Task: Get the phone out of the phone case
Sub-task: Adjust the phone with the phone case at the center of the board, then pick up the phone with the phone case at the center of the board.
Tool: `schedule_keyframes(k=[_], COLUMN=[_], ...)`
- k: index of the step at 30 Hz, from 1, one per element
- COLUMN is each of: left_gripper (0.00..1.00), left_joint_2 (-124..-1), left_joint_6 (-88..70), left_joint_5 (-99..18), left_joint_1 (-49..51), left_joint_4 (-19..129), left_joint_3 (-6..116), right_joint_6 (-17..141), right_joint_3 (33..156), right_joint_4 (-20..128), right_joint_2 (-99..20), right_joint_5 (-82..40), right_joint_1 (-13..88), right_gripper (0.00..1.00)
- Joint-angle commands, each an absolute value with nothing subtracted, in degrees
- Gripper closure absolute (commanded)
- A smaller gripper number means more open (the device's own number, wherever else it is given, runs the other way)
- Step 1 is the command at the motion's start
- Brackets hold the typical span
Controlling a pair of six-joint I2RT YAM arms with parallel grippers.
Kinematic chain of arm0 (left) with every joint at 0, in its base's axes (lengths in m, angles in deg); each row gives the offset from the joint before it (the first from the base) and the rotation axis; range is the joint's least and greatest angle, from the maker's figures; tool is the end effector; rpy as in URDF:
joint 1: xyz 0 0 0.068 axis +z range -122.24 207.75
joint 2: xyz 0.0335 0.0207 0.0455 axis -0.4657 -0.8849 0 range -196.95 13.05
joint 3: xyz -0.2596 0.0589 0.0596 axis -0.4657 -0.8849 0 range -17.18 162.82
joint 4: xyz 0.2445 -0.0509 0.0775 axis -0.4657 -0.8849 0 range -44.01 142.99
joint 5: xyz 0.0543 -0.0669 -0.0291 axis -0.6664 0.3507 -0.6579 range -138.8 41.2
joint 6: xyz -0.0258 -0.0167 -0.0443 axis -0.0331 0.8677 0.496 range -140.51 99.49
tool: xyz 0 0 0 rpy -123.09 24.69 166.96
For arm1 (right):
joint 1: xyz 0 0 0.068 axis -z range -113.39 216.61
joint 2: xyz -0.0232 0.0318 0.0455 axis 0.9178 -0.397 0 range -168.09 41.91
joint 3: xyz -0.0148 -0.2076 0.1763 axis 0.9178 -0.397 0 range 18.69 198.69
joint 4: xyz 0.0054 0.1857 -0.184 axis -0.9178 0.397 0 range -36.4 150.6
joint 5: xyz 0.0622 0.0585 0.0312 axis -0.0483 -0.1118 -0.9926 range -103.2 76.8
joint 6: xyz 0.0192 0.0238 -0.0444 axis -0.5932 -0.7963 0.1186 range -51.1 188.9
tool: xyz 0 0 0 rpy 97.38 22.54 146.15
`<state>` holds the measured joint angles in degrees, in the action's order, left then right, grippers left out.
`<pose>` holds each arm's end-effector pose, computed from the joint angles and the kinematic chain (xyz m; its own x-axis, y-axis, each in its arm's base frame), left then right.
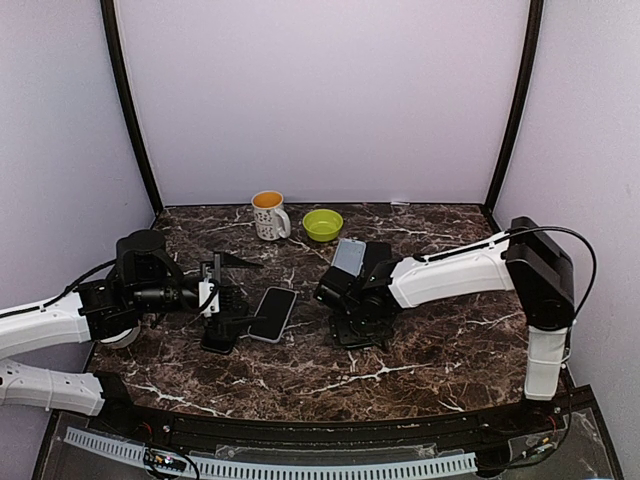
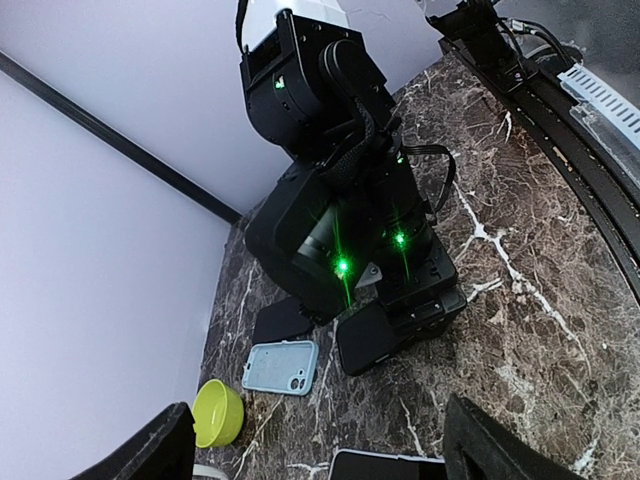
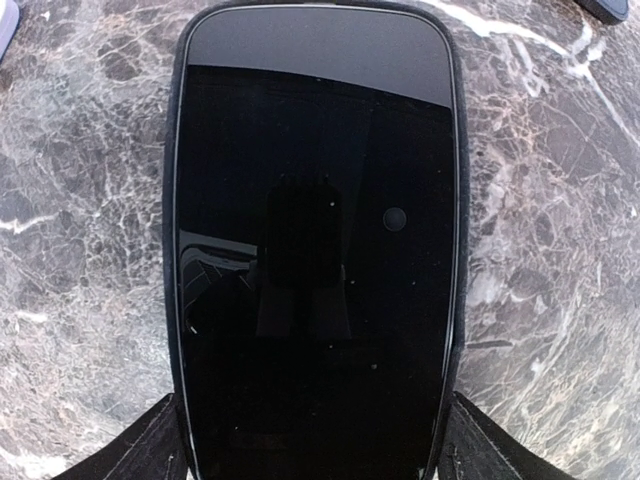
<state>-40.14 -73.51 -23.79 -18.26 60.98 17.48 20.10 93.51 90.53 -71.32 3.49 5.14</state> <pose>0.1404 -0.1671 0.2844 0.6749 0.3429 -0.6534 0.6675 0.0937 0.7386 0.1909 0.3296 0.1463 -0.9114 -0.1676 -0.3759 -0.1838 0.9829 0.0074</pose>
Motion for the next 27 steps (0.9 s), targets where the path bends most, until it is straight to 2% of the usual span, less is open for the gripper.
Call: schedule_keyframes(k=[1, 6, 8, 16, 27], left_gripper=[0.12, 0.12, 0.12, 0.1, 0.04], left_joint_2=[-40.21, -40.51, -40.75, -41.02, -42.81], left_joint_6=[-73.87, -73.52, -73.24, -70.98, -62.41], left_joint_5=[-23.74, -23.8, -24.01, -24.15, -27.34], left_joint_1=[-18.61, -18.61, -18.65, -18.65, -18.59], left_joint_4=[60.81, 61.28, 61.53, 63.09, 65.42], left_joint_3=[17.47, 17.3, 17.28, 17.28, 18.97], right_joint_6=[19.27, 24.72, 27.12, 35.22, 47.39], right_joint_3=[89.62, 87.95, 87.88, 83.54, 78.78], right_joint_4=[92.84, 88.5, 86.88, 75.65, 64.39], right_joint_2=[-76.95, -73.83, -72.12, -60.81, -50.93], right_joint_5=[2.3, 3.29, 4.38, 9.13, 14.42], right_joint_1=[3.94, 3.77, 3.73, 3.59, 3.07], right_gripper=[0.22, 0.28, 0.34, 0.46, 0.48])
